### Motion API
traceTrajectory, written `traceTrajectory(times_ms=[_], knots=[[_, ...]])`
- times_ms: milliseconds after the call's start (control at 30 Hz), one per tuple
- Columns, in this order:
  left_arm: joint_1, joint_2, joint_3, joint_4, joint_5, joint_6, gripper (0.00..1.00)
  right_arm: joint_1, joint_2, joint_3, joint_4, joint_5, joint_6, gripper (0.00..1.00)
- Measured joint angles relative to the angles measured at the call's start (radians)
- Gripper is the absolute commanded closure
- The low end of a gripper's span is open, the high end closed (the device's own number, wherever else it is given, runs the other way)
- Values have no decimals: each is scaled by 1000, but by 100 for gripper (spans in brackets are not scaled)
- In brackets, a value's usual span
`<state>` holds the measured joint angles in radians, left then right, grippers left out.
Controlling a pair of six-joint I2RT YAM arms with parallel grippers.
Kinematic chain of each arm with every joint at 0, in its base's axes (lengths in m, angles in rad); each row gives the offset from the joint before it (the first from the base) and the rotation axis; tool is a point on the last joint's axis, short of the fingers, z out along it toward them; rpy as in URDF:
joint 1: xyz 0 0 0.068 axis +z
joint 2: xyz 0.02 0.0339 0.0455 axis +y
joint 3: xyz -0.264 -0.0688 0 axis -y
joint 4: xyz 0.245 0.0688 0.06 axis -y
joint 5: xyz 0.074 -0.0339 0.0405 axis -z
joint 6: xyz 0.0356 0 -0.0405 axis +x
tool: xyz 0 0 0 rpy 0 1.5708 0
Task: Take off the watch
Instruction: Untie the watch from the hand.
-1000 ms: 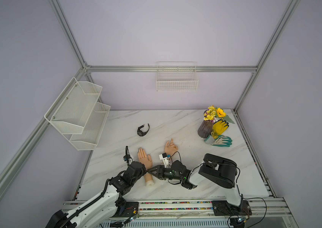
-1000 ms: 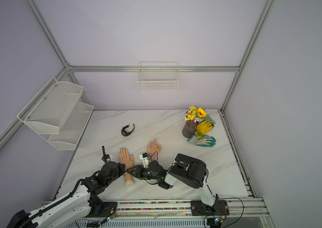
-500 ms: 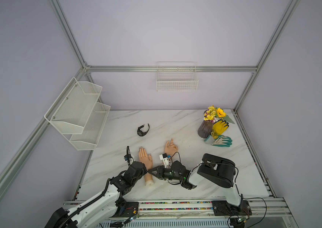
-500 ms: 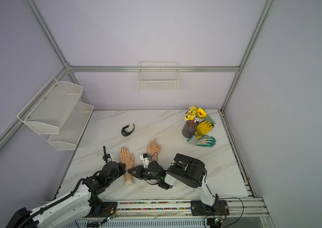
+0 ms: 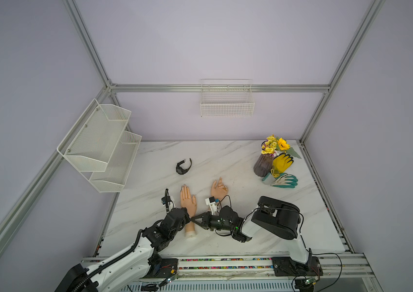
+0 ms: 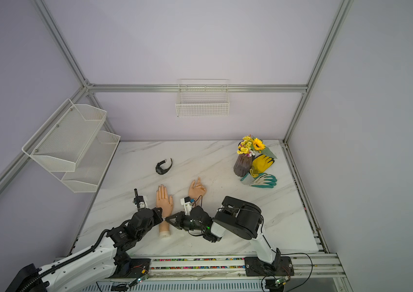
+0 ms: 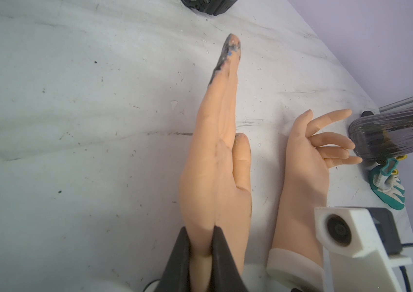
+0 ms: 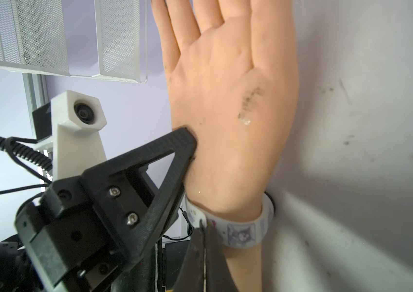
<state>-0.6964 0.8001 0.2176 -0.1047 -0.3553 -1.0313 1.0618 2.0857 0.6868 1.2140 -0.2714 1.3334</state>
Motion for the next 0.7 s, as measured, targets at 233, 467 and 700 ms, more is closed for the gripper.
traceTrajectory(times_ms=[233, 467, 700], knots=[[-14, 10, -3, 14, -23, 4, 100, 0, 0, 0, 5, 1, 0, 100], [-41, 68, 18, 10, -69, 7, 100, -2, -1, 0, 12, -2, -11, 100], [-60, 120, 47, -5, -107, 21, 100, -5, -2, 0, 23, -17, -12, 100]])
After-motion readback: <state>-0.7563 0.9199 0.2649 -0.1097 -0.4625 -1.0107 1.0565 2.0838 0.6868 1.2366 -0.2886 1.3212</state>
